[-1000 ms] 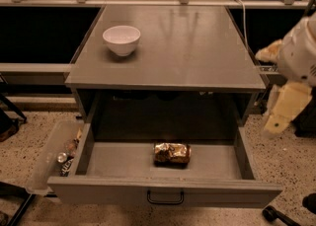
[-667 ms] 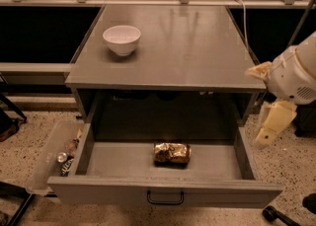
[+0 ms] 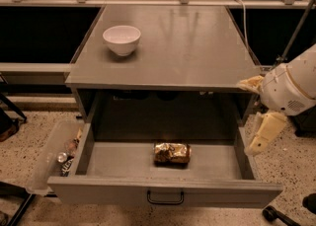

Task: Pick orange can from top drawer and place on counter

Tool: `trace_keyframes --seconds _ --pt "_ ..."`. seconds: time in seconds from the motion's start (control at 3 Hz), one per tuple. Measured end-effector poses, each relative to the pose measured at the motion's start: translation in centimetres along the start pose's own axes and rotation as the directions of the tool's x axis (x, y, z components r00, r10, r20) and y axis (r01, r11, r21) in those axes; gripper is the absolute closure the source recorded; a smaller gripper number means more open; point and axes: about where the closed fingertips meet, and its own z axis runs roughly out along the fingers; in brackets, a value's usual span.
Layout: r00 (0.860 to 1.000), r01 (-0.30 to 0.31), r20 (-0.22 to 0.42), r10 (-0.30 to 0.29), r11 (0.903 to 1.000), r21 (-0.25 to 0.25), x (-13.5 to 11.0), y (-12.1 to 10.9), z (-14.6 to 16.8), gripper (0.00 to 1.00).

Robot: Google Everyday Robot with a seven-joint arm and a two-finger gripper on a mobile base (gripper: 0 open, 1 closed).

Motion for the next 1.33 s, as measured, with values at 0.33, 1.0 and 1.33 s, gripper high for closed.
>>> trace_keyframes --seconds 0.33,1.0,1.33 --pt "1.000 -0.031 0.002 0.031 0.9994 0.015 0.6 0.5 0.3 0.00" --pt "0.927 0.031 0.370 0.060 0.9713 -0.236 -7.6 1.9 13.3 0.00" --pt "0.853 0.070 0.509 0.115 0.9420 -0.328 -11.2 2.1 17.2 0.00"
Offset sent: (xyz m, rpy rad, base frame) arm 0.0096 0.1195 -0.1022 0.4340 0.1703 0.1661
